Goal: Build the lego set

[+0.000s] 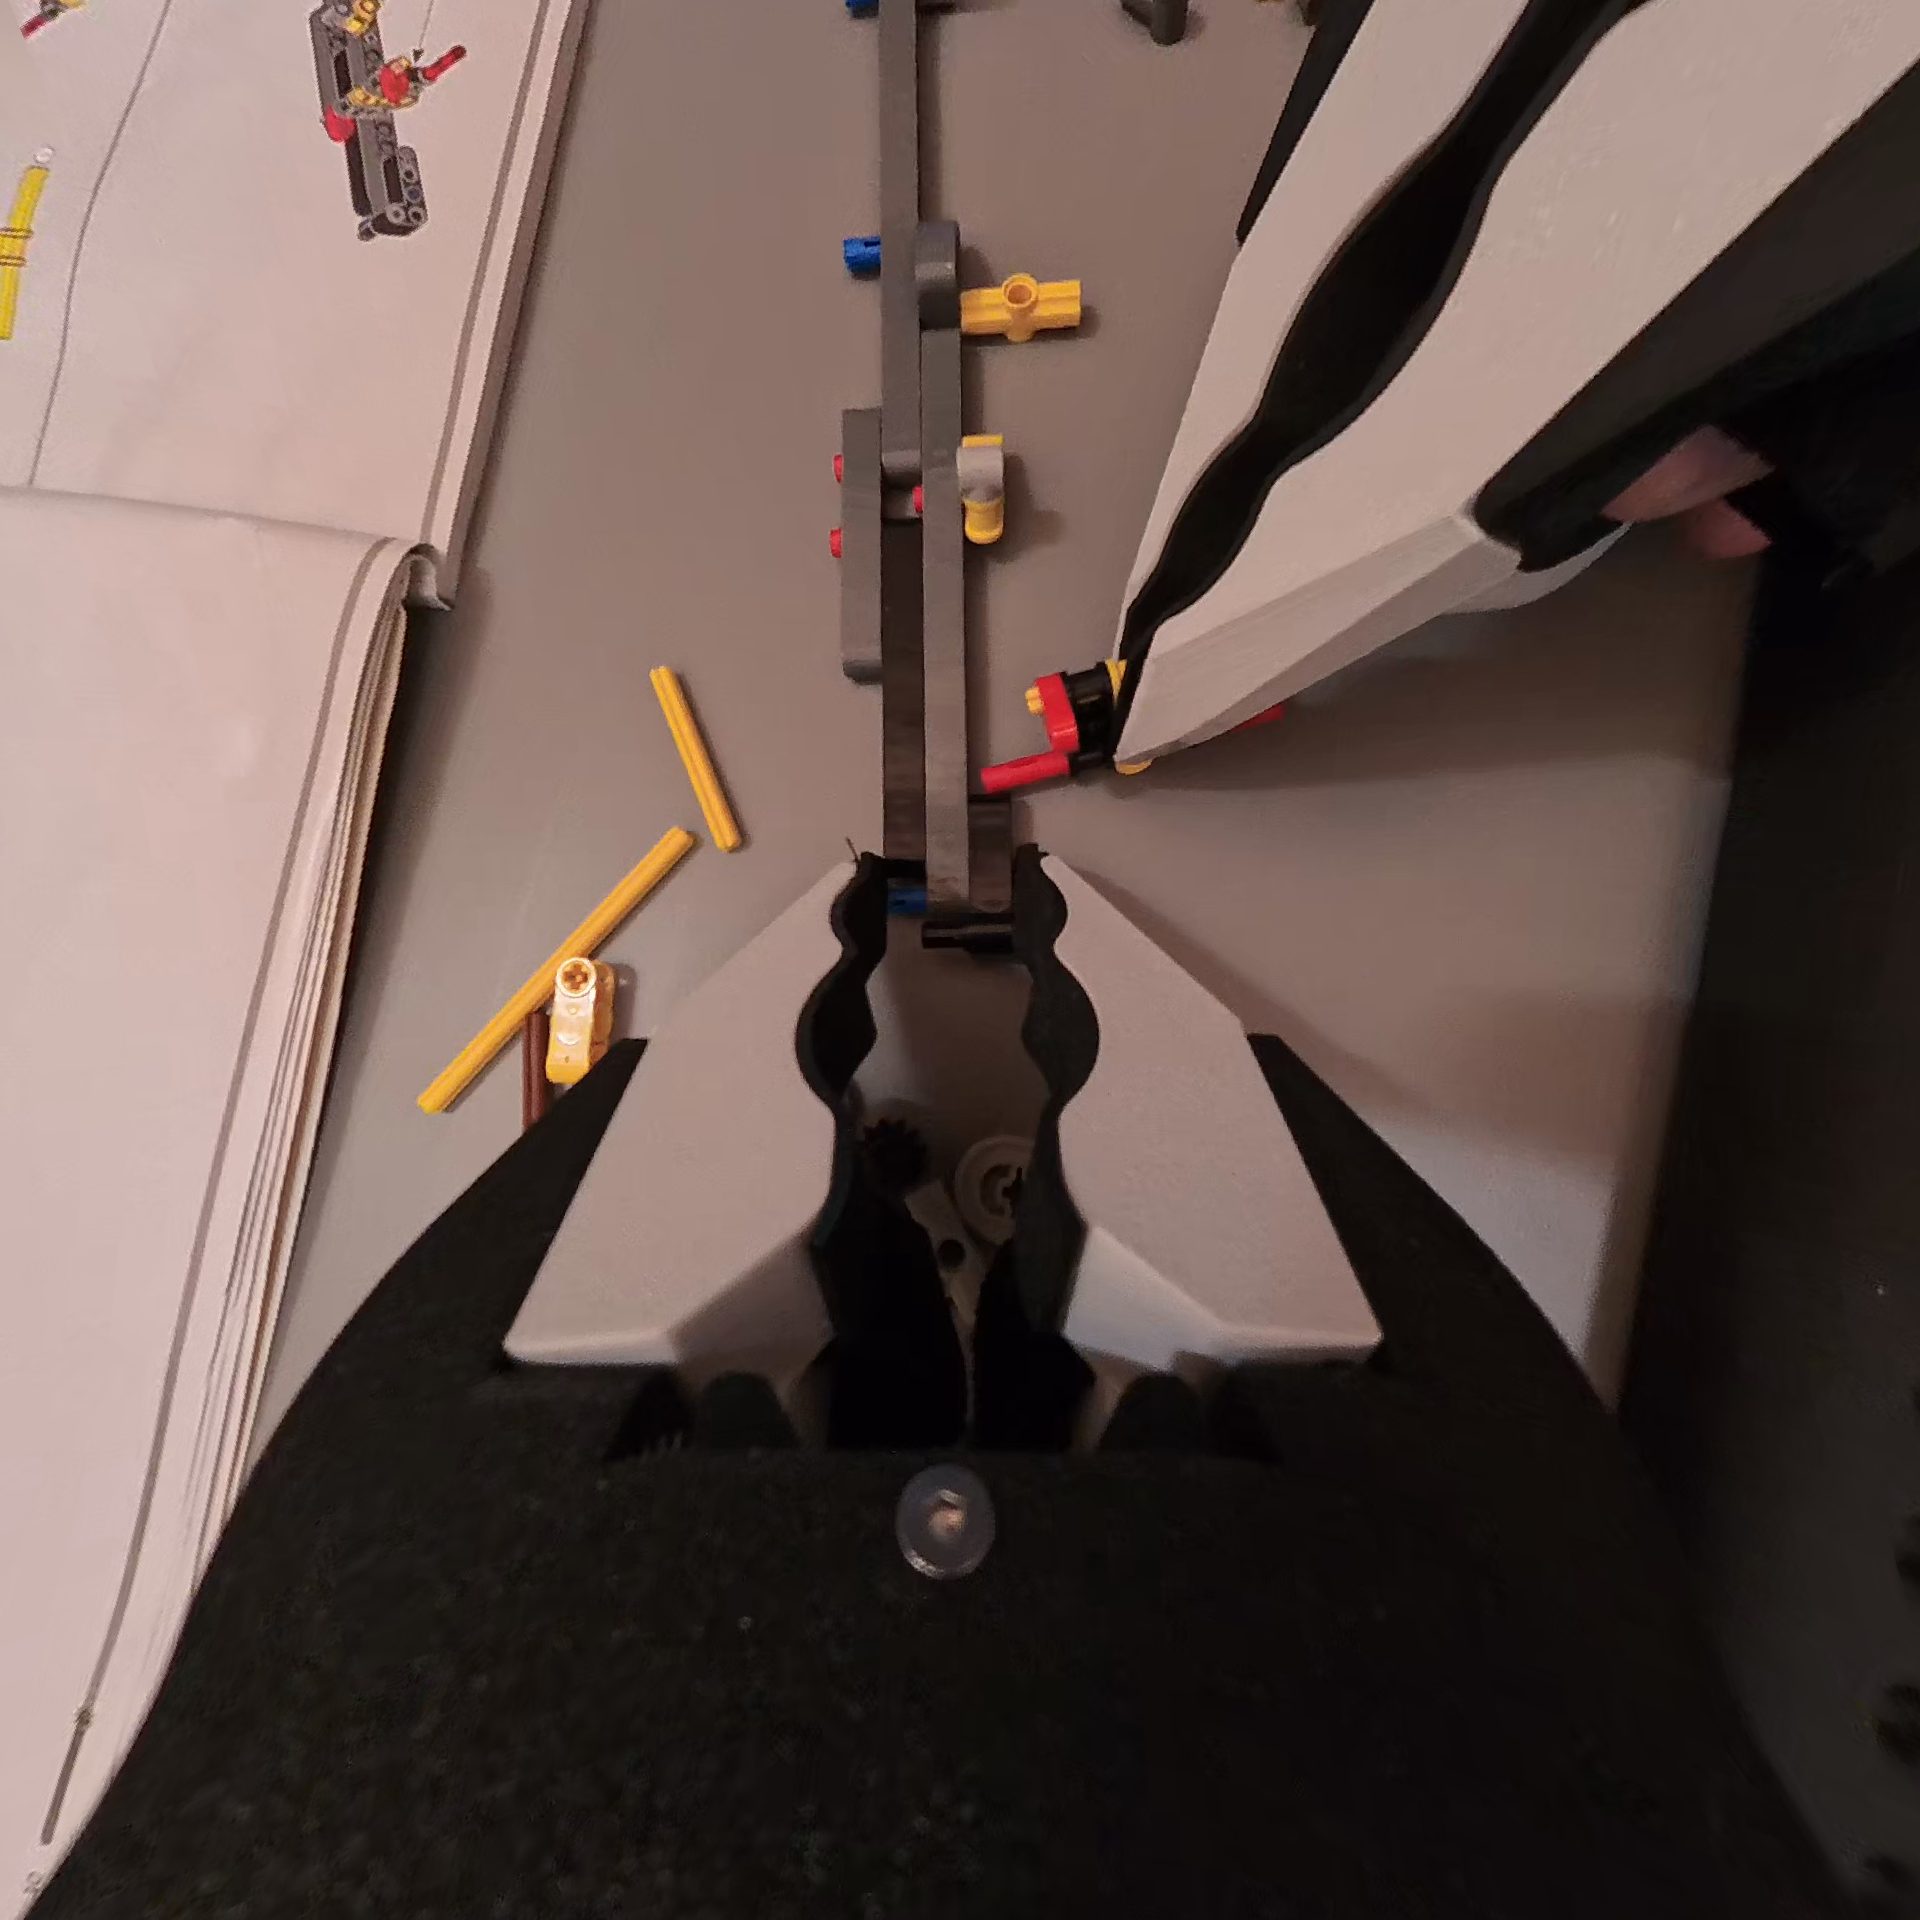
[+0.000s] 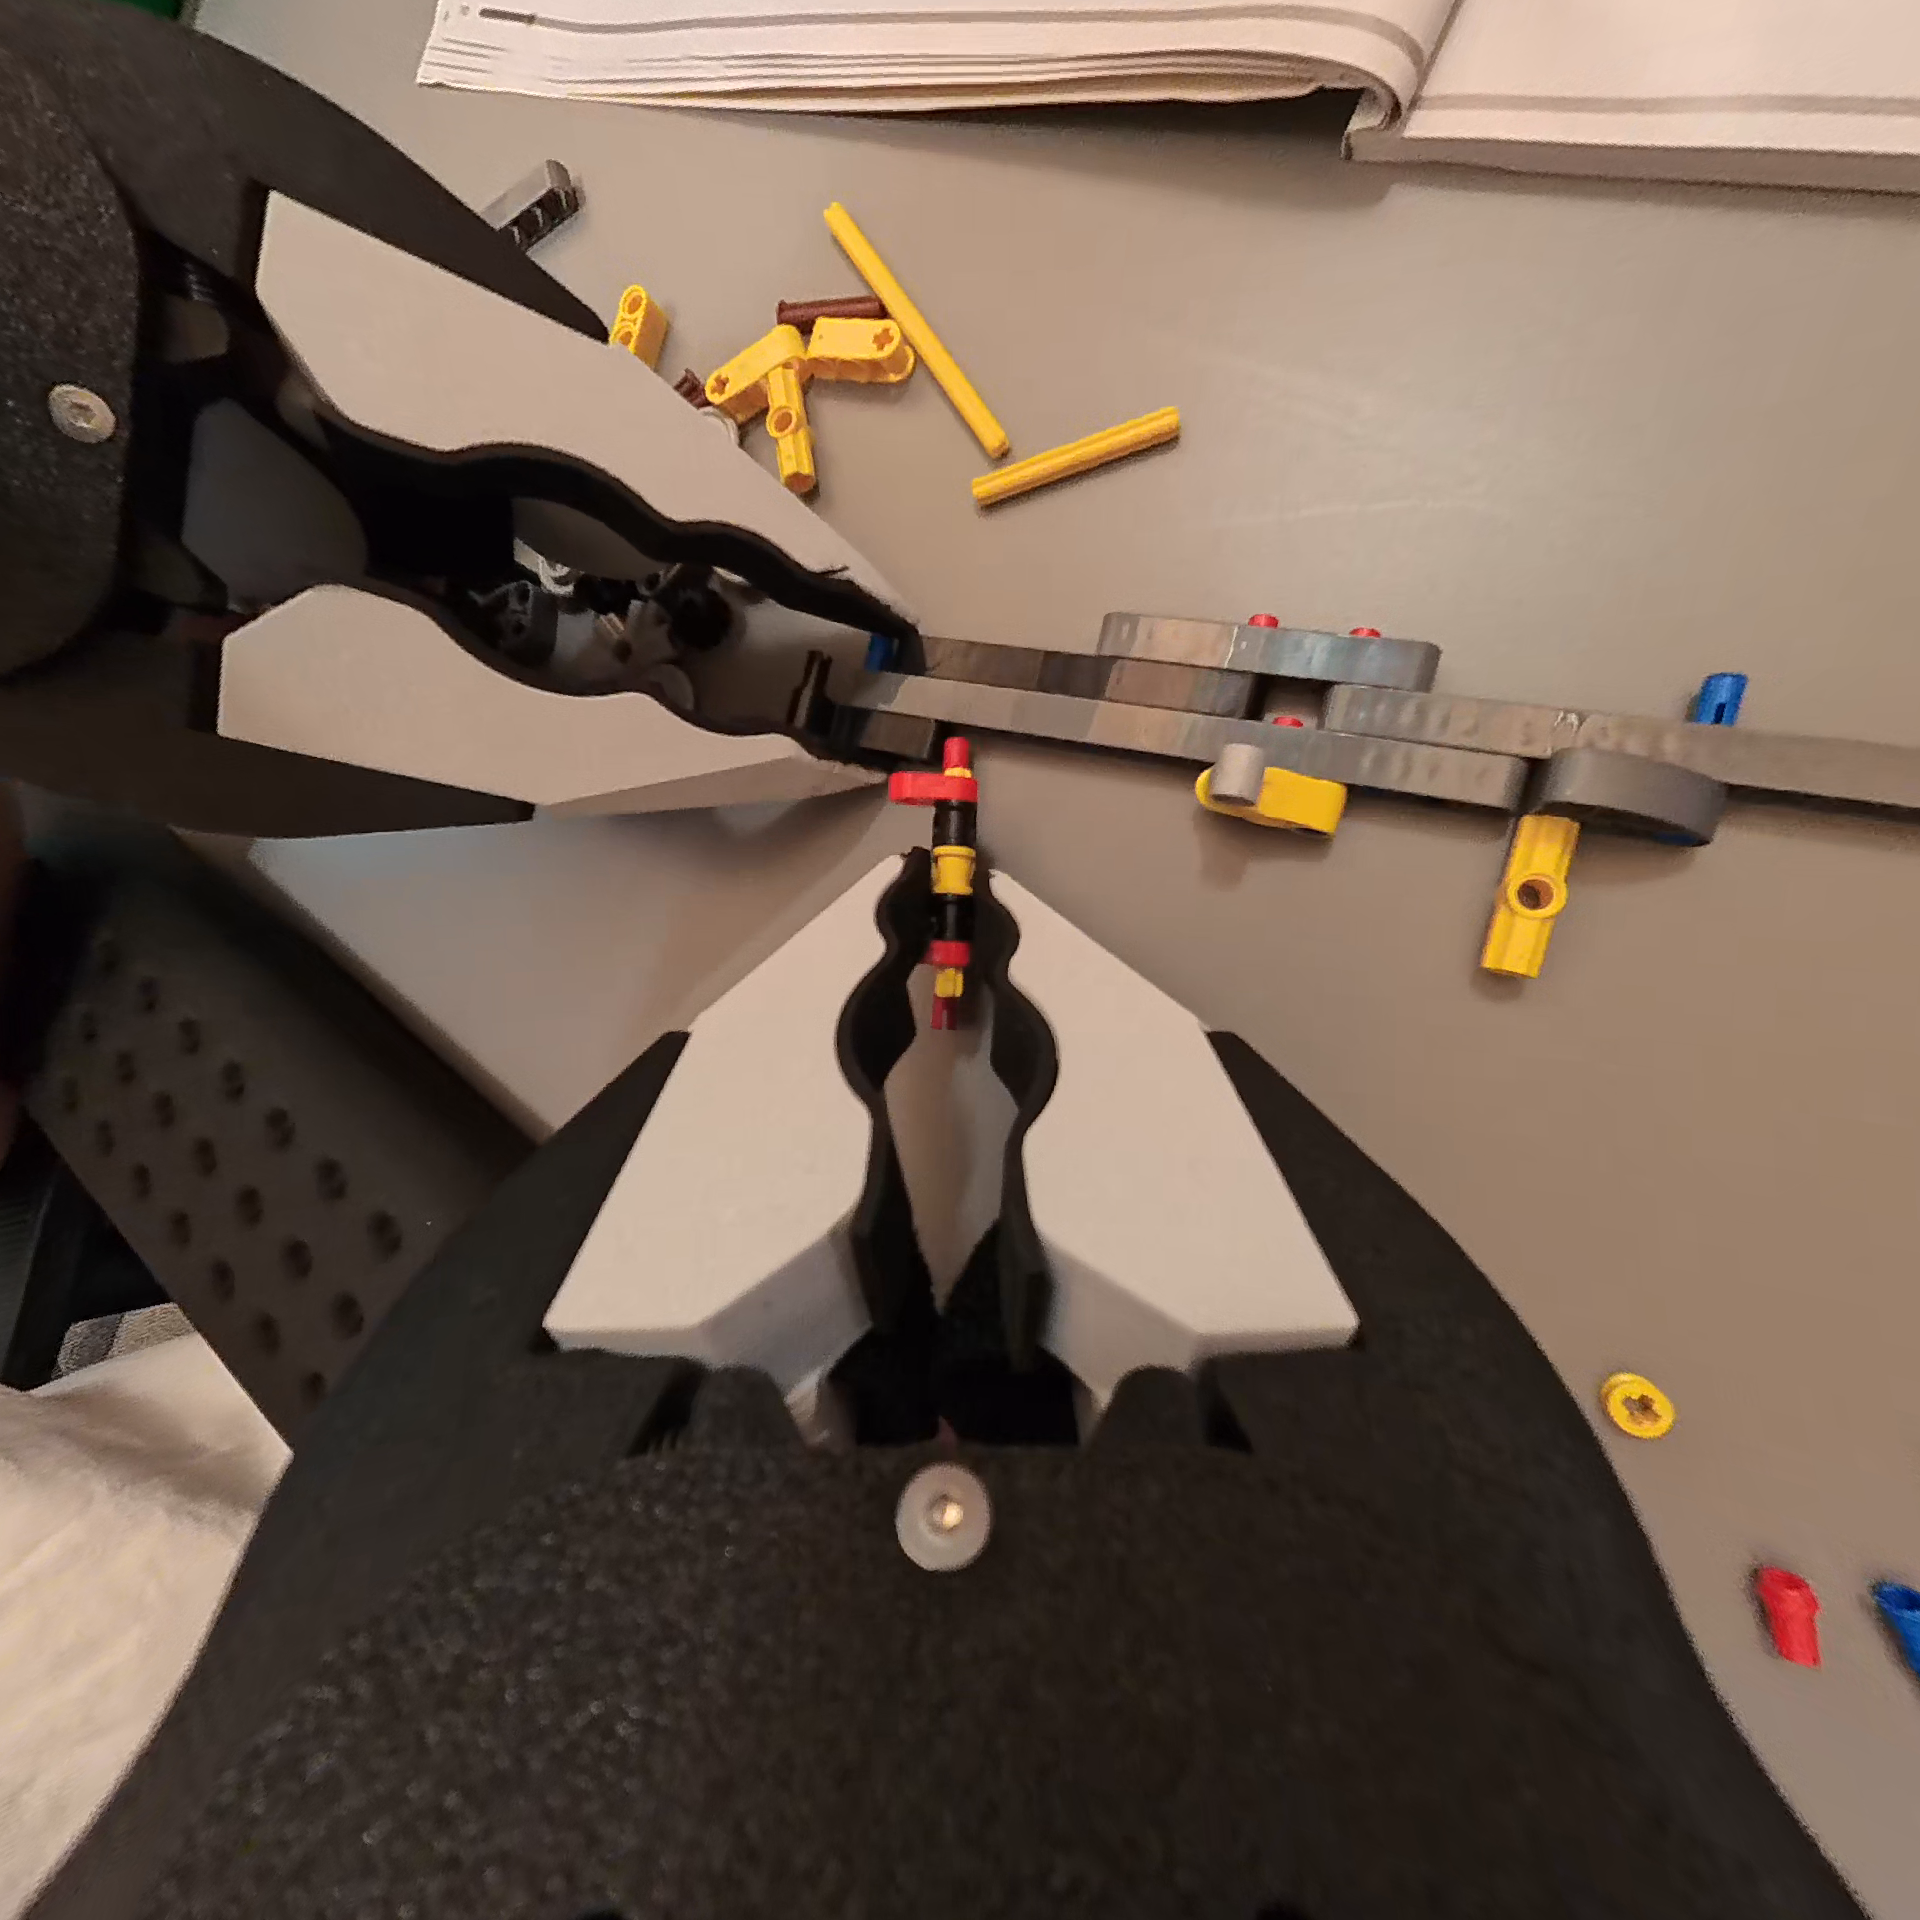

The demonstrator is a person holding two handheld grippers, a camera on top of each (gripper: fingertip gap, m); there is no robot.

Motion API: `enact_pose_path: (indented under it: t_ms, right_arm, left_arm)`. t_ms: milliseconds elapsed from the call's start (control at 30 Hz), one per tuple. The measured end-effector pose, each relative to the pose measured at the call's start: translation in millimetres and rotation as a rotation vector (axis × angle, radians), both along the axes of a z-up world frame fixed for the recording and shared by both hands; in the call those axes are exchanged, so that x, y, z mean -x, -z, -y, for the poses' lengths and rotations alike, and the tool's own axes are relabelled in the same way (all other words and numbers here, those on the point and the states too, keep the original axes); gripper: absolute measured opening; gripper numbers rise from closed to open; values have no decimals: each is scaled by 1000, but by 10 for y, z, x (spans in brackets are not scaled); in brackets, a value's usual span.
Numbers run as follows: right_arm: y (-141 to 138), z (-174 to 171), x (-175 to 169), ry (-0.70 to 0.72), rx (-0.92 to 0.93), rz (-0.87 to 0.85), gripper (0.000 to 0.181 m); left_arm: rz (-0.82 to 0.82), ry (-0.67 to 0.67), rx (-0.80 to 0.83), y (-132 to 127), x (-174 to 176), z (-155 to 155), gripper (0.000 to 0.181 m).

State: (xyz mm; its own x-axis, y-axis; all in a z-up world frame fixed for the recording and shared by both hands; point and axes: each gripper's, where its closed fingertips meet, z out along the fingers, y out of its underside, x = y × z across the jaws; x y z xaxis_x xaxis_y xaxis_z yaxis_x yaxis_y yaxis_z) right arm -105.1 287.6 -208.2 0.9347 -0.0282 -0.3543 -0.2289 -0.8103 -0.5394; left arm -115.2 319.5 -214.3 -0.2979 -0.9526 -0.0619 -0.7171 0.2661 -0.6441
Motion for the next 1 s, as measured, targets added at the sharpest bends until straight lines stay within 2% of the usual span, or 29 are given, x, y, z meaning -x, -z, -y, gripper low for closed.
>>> enact_pose_path:
  t_ms: [1000]
  right_arm:
    - [2,26,-57,26,-1,-15,7]
  left_arm:
    - [5,7,-2,-2,-16,34,22]
